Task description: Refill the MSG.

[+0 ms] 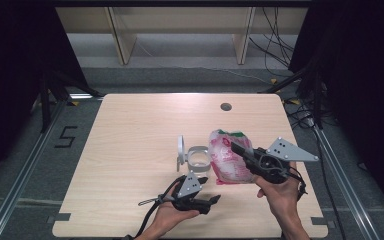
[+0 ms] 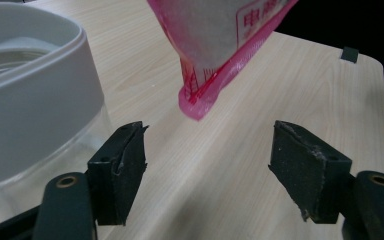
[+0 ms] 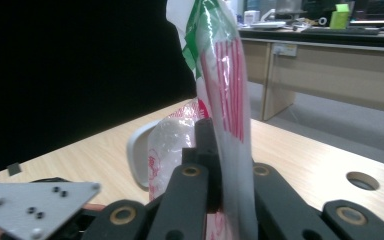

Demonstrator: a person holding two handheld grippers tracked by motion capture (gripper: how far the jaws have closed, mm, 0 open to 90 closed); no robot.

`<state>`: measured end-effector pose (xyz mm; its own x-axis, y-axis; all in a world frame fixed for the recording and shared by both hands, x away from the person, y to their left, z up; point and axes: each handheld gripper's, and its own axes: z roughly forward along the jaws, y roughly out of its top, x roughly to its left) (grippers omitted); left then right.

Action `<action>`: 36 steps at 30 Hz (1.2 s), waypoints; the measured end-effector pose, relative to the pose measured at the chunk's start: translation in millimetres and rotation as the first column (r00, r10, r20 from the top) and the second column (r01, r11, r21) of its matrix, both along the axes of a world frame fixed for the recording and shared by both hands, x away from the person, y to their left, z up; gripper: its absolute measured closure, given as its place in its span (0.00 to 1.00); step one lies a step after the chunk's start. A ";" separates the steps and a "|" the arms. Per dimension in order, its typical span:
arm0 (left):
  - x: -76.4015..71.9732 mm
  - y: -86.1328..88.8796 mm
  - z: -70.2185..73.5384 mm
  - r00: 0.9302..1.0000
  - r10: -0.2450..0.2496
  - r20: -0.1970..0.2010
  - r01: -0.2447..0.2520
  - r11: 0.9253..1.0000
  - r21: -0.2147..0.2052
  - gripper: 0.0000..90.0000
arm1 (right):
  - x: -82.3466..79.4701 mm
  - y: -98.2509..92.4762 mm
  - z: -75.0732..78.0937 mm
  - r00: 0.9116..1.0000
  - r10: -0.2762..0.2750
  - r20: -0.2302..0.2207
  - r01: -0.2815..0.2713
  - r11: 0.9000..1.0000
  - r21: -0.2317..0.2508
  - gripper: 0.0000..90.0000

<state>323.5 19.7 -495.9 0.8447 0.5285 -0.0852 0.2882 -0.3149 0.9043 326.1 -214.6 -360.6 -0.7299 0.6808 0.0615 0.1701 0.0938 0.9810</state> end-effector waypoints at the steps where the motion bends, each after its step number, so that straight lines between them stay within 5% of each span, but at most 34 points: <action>1: 0.8 -2.1 0.9 1.000 0.018 0.010 -0.018 1.000 -0.003 0.34 | -1.0 1.5 0.4 1.000 -0.002 -0.001 0.002 1.000 0.000 1.00; 8: 3.4 -17.2 2.5 0.999 0.005 0.039 -0.005 1.000 -0.023 0.44 | -1.4 8.1 1.6 0.999 0.037 0.016 -0.037 0.999 -0.002 1.00; 15: 4.7 -21.3 -1.3 0.994 0.031 0.104 -0.035 0.999 0.038 0.66 | -3.4 12.2 1.0 0.999 0.042 -0.012 -0.042 0.999 0.007 1.00; 20: 4.4 -24.7 -3.2 0.993 0.054 0.105 -0.057 0.998 0.027 0.78 | 1.0 12.9 0.6 0.999 0.036 -0.017 -0.035 0.999 0.017 1.00; 28: 9.2 -35.2 -3.9 0.988 0.086 0.126 -0.090 0.996 0.024 0.85 | 18.7 7.1 0.3 0.999 -0.026 -0.025 0.026 1.000 0.005 1.00; 29: 5.4 -37.5 -3.9 0.990 0.124 0.073 -0.125 0.992 0.016 0.85 | 22.4 6.5 0.0 0.999 -0.028 -0.029 0.028 0.999 0.016 1.00; 30: 10.1 -38.5 -3.0 0.990 0.088 0.113 -0.091 0.996 0.025 0.85 | 23.7 6.1 0.3 0.998 -0.040 -0.050 0.042 0.999 0.022 1.00; 36: 13.7 -43.8 -3.1 0.989 0.107 0.107 -0.105 0.994 -0.019 0.87 | 38.2 7.2 3.3 0.997 -0.051 -0.064 0.052 0.999 0.012 1.00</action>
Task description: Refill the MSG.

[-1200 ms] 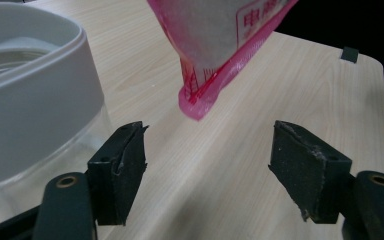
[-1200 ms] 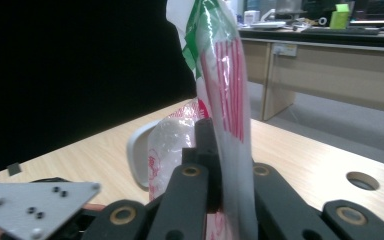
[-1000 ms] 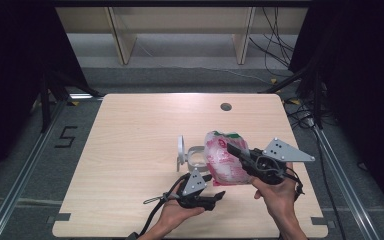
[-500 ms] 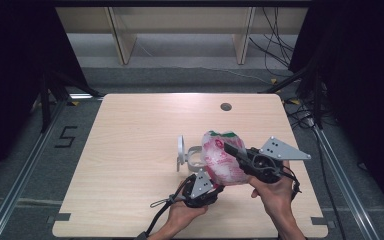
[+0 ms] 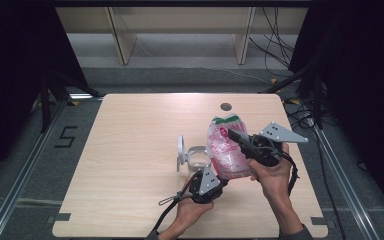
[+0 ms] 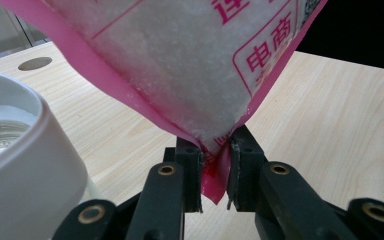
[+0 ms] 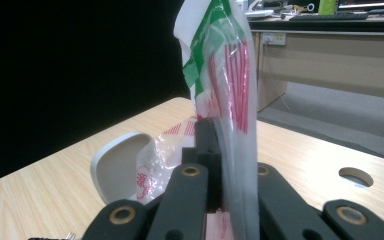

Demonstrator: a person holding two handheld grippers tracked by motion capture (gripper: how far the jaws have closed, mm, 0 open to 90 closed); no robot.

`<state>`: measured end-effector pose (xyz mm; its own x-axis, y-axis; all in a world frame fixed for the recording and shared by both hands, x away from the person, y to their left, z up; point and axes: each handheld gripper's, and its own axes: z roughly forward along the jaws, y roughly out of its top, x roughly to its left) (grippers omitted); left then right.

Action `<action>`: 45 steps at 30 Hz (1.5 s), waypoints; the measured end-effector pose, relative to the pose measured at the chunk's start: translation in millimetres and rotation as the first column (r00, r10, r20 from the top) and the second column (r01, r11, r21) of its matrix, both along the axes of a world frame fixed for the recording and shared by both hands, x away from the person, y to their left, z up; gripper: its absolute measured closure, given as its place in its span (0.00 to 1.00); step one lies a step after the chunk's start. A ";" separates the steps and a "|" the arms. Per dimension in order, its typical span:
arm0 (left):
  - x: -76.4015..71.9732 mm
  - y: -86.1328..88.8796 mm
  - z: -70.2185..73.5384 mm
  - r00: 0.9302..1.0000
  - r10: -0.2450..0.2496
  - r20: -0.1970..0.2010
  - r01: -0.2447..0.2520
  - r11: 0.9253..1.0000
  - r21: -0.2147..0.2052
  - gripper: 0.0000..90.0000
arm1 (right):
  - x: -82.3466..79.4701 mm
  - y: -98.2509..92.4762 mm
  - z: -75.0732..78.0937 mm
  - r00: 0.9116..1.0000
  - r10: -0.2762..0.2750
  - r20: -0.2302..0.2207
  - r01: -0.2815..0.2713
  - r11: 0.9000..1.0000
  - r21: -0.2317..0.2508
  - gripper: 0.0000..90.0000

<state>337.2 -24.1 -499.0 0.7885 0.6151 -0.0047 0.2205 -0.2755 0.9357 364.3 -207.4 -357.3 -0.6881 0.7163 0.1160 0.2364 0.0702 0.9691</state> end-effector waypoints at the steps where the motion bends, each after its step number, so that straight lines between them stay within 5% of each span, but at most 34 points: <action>1: 0.0 0.1 0.2 1.000 0.001 -0.013 -0.001 1.000 -0.007 0.87 | 1.3 0.2 0.4 1.000 -0.007 0.004 0.007 1.000 -0.009 1.00; 10: -3.3 -3.9 2.9 0.997 0.071 0.013 -0.071 0.997 -0.018 0.87 | 3.1 9.0 8.2 1.000 0.000 0.007 0.000 1.000 -0.012 1.00; 14: -5.9 -10.8 -0.9 0.996 0.093 0.004 -0.092 0.994 -0.056 0.87 | 4.0 12.7 9.4 1.000 -0.004 0.013 0.005 1.000 -0.025 1.00; 22: -3.2 -19.2 -6.1 0.996 0.082 -0.018 -0.084 0.993 -0.087 0.87 | 9.9 16.8 4.5 1.000 -0.009 -0.003 0.009 0.999 -0.044 1.00; 29: -2.7 -23.7 -5.2 0.995 0.098 -0.027 -0.101 0.989 -0.106 0.87 | 12.4 21.4 5.2 0.999 -0.012 0.033 0.015 0.998 -0.065 1.00; 38: -1.7 -32.1 -3.7 0.994 0.101 -0.039 -0.106 0.984 -0.145 0.87 | 15.2 28.1 5.4 1.000 -0.015 -0.007 0.014 0.998 -0.055 1.00; 45: 1.4 -35.8 -2.6 0.995 0.093 -0.046 -0.099 0.981 -0.167 0.87 | 19.0 30.6 5.2 0.999 -0.020 0.040 0.023 0.997 -0.079 1.00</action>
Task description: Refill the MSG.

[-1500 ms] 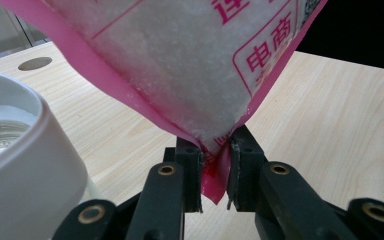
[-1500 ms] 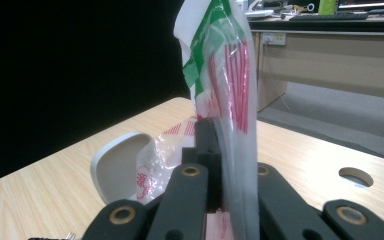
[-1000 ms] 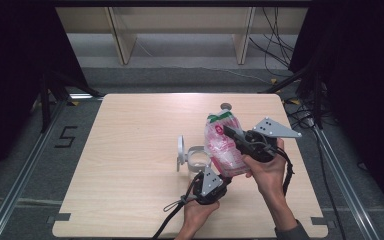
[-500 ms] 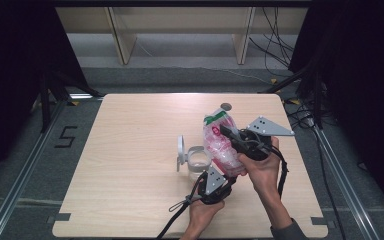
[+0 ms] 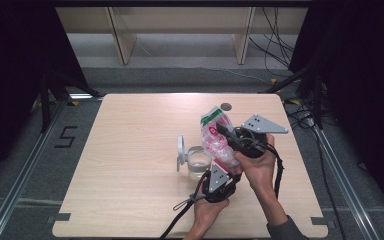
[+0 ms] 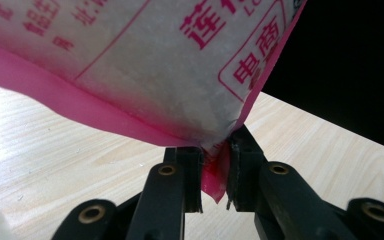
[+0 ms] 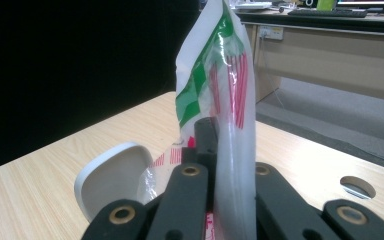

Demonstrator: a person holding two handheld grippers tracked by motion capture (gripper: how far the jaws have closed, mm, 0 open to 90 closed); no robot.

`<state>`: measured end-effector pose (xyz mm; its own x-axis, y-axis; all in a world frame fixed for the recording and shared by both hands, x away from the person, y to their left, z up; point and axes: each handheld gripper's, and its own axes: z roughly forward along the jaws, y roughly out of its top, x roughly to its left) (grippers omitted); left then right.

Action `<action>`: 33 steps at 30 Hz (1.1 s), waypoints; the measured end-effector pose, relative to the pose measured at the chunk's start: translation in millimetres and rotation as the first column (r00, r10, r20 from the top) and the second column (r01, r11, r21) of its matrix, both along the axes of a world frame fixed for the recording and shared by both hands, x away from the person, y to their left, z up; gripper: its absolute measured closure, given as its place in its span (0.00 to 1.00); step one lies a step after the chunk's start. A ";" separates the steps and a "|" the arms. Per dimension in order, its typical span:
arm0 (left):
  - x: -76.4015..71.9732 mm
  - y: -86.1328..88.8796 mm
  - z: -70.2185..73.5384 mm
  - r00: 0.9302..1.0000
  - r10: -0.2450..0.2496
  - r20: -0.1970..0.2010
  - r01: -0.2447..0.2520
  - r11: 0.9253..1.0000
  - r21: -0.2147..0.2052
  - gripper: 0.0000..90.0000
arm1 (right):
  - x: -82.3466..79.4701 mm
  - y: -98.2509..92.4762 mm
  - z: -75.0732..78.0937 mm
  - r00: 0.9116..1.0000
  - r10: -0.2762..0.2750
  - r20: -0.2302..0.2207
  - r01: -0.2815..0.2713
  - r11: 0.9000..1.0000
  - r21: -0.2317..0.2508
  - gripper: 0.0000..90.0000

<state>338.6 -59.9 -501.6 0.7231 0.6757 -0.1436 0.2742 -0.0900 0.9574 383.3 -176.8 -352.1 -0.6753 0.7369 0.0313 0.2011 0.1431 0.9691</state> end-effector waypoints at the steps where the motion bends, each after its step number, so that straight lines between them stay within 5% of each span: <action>1: 0.6 -0.4 -0.2 1.000 0.008 -0.003 -0.008 1.000 0.000 0.87 | 2.2 -0.8 0.6 1.000 0.013 0.014 -0.013 1.000 -0.010 1.00; 5: 3.5 -1.8 -1.8 1.000 0.014 0.001 -0.014 1.000 -0.001 0.87 | 2.5 1.1 -0.7 1.000 0.012 -0.026 -0.013 1.000 -0.004 1.00; 6: 3.6 -1.9 -1.8 1.000 0.014 -0.004 -0.014 1.000 0.001 0.87 | 4.9 0.7 -1.2 1.000 0.011 0.010 -0.011 1.000 -0.017 1.00; 10: 4.2 -3.5 -2.4 1.000 0.008 -0.011 -0.008 1.000 -0.019 0.87 | 4.6 3.7 -1.6 1.000 0.009 -0.024 -0.009 1.000 -0.014 1.00; 14: 6.3 -5.2 -2.6 1.000 0.005 -0.013 -0.005 0.999 -0.032 0.87 | 5.5 6.2 -0.9 1.000 0.007 0.011 -0.006 0.999 -0.048 1.00; 33: 9.4 -8.5 -4.6 1.000 0.015 -0.016 -0.016 0.999 -0.047 0.87 | 7.3 16.3 -1.7 1.000 0.012 -0.001 -0.012 0.995 -0.100 1.00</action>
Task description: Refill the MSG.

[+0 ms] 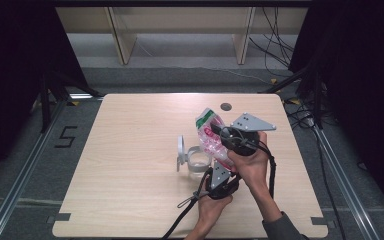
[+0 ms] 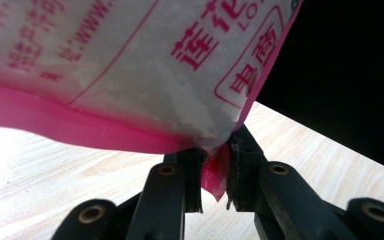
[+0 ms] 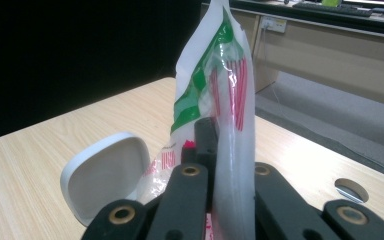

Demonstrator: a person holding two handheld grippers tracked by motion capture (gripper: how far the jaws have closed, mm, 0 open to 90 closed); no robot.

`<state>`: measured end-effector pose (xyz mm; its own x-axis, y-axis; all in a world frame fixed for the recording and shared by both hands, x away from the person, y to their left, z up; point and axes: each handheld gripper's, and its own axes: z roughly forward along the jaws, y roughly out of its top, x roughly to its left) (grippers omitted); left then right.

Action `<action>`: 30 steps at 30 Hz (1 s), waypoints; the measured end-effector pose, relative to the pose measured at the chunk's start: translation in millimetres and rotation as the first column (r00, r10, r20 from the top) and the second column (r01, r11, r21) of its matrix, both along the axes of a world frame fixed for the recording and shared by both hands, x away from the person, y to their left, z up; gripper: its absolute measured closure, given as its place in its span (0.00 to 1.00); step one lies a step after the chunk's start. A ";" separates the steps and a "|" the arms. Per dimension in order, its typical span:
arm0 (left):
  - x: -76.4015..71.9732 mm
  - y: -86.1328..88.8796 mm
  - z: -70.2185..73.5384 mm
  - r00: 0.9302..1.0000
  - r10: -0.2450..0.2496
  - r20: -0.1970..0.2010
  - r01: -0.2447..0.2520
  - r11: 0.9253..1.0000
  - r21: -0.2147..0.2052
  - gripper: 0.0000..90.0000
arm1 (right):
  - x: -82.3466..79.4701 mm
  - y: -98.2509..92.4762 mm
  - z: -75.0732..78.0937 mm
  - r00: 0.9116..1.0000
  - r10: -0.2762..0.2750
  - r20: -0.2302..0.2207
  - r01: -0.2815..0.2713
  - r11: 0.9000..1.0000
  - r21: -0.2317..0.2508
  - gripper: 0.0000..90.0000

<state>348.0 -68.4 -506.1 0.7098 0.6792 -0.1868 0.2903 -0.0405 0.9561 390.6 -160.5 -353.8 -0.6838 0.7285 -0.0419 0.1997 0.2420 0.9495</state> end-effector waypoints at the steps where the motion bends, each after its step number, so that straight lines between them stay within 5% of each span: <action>1: 0.2 -0.3 -0.1 1.000 -0.001 -0.001 0.001 1.000 -0.002 0.87 | -0.2 0.7 -0.3 1.000 -0.006 -0.006 0.006 1.000 0.008 1.00; 30: 2.2 -2.6 -2.9 1.000 -0.001 -0.007 0.000 1.000 -0.017 0.87 | 7.1 12.5 -2.8 1.000 0.014 -0.011 -0.015 0.997 -0.080 1.00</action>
<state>350.2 -70.9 -509.0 0.7087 0.6756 -0.2032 0.2968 -0.0242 0.9546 397.7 -148.0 -356.7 -0.6949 0.7131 -0.0923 0.2053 0.3197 0.9250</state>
